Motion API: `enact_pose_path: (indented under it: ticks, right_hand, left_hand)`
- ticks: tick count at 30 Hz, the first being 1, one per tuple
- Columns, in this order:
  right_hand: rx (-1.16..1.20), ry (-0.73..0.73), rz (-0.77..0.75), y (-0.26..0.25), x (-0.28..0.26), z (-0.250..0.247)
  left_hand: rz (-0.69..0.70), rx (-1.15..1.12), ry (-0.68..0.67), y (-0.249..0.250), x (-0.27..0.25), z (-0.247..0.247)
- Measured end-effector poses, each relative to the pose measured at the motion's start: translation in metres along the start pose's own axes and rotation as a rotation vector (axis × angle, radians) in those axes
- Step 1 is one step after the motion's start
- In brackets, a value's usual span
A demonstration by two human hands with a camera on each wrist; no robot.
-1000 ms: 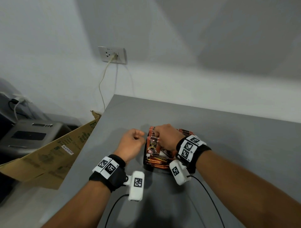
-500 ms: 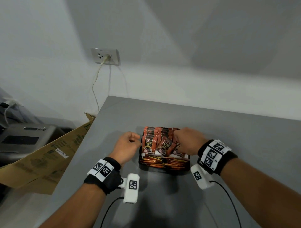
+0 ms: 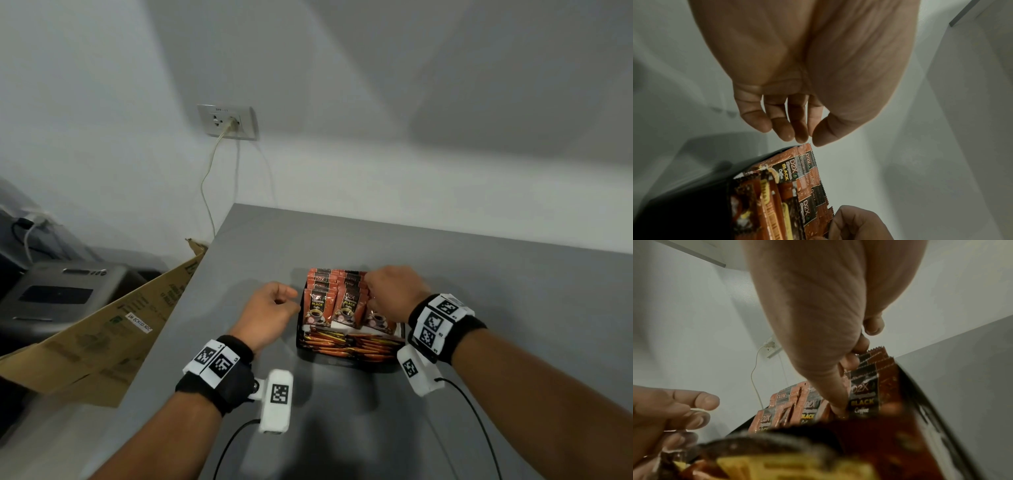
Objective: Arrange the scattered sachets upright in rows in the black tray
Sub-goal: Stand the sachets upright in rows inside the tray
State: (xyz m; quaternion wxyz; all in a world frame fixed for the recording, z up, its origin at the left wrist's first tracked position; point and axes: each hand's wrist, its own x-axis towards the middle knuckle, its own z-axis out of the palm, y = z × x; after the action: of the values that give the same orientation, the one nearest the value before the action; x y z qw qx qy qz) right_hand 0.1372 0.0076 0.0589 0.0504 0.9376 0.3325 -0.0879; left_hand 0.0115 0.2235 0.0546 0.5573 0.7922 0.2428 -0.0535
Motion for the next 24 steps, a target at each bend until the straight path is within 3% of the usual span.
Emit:
enact_pose_path:
  ticks: [14, 18, 21, 24]
  right_hand:
    - [0.141, -0.059, -0.019, 0.000, -0.018, -0.008]
    - [0.396, -0.171, -0.007, 0.012, -0.026, -0.012]
    - [0.563, -0.298, -0.067, 0.019, -0.036, -0.013]
    - [0.573, -0.336, -0.105, 0.015, -0.043, -0.008]
  left_hand:
    - [0.024, -0.006, -0.040, 0.004, -0.002, 0.008]
    - [0.085, 0.025, -0.037, 0.005, -0.004, 0.006]
    - [0.193, 0.141, -0.124, 0.007, -0.007, 0.008]
    - [0.270, 0.288, -0.254, 0.011, -0.010, 0.016]
